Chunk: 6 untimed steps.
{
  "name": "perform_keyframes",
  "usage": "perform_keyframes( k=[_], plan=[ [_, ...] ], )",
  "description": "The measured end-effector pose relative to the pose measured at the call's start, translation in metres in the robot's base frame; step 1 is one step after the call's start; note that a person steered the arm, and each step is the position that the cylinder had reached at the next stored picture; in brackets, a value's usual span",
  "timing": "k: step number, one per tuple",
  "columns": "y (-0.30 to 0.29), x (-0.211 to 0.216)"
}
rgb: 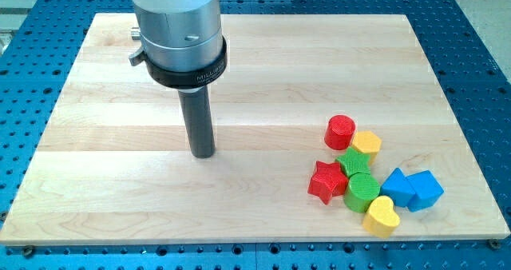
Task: Move the arm vertically above the red circle
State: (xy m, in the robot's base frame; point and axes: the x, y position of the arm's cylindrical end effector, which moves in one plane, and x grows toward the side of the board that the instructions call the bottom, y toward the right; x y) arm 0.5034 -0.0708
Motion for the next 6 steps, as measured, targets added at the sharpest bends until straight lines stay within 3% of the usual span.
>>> perform_keyframes(
  k=[1,2,3,4,5,6],
  plan=[
    [0.001,0.000],
    [0.039,-0.019],
    [0.078,-0.089],
    [0.156,-0.138],
    [0.208,-0.140],
    [0.208,-0.140]
  ],
)
